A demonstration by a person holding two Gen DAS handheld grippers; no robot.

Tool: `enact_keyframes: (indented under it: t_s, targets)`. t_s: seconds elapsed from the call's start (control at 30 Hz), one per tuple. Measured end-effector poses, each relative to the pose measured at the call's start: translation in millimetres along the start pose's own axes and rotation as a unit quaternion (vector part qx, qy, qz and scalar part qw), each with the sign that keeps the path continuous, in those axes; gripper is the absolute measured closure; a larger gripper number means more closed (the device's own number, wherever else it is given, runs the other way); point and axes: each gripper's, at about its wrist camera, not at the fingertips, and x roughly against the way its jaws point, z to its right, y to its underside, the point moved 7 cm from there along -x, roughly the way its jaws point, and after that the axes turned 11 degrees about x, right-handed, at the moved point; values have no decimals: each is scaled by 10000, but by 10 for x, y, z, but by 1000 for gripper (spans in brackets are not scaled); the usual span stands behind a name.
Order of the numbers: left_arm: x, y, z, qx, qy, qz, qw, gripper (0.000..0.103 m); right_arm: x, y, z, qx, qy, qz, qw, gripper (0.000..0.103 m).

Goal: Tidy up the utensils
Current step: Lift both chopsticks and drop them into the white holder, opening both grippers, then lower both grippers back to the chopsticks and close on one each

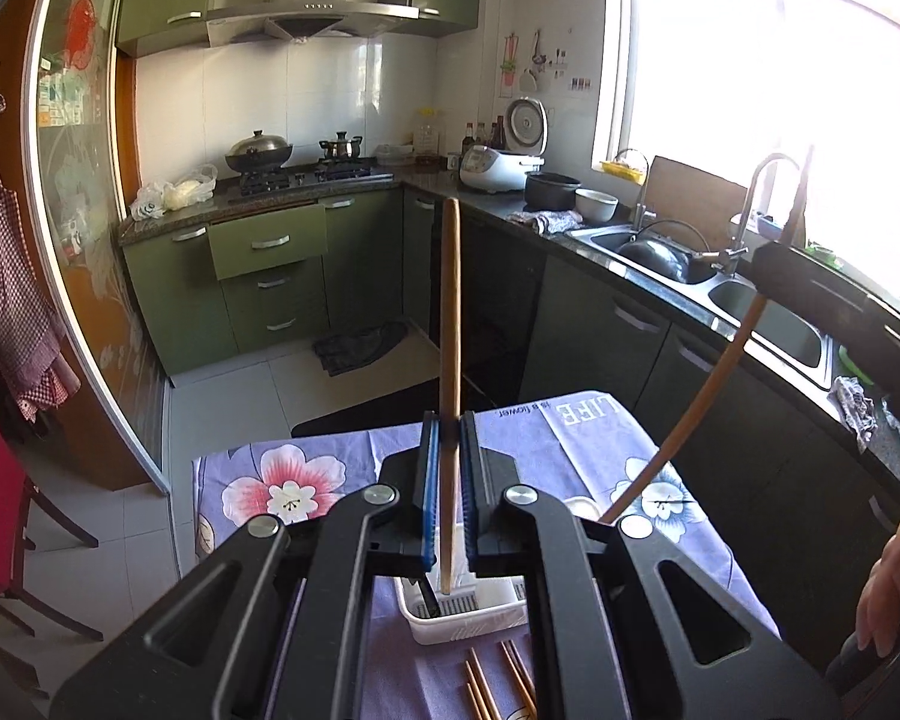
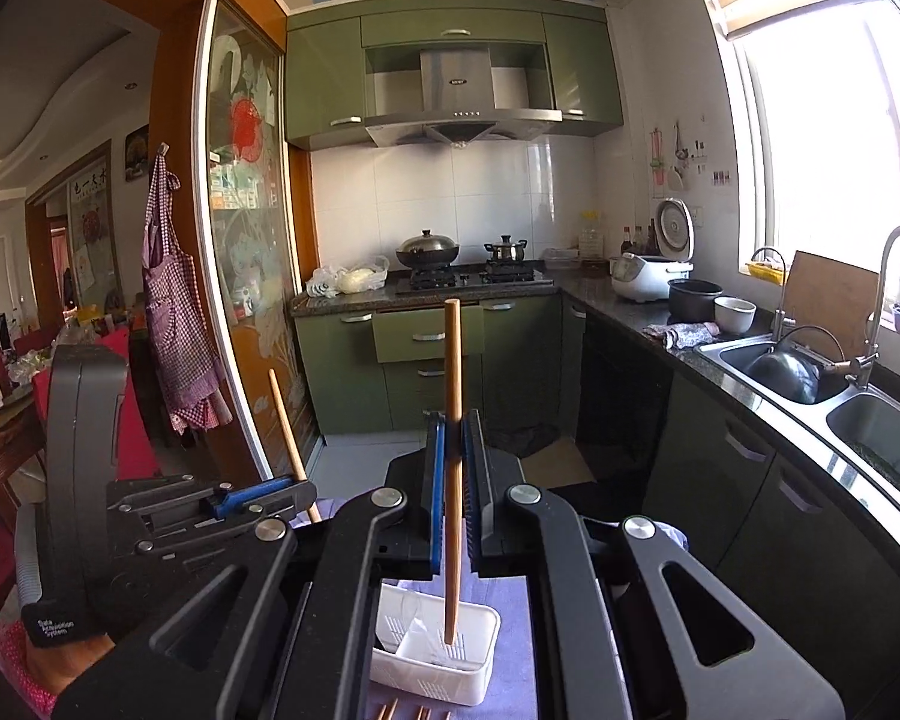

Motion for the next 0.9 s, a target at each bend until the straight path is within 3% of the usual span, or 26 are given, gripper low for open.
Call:
enact_keyframes:
  t_s: [0.17, 0.27, 0.33, 0.5, 0.67, 0.73, 0.9]
  targets:
    - [-275, 285, -79, 24, 42, -479, 9988, 96, -404, 406, -14, -129, -89, -406, 9991, 97]
    - [-286, 353, -114, 10, 3, -495, 9988, 83, -507, 599, 13, -172, -107, -508, 9985, 97]
    - [-218, 331, -140, 16, -17, -373, 9993, 66, -536, 688, 15, -171, -107, -547, 9983, 96]
    - [24, 289, -131, -7, 3, -142, 9999, 65, -508, 823, -13, -175, -149, -563, 9981, 96]
    - [191, 377, -96, -28, 66, -171, 9998, 65, -340, 840, -45, -197, -169, -482, 9985, 95]
    - [239, 463, -116, -2, 79, -253, 9996, 65, -199, 855, -50, -214, -174, -403, 9988, 95]
    - [191, 929, -258, 222, -108, -721, 9971, 65, 238, 1151, -25, -261, -53, -350, 9990, 82]
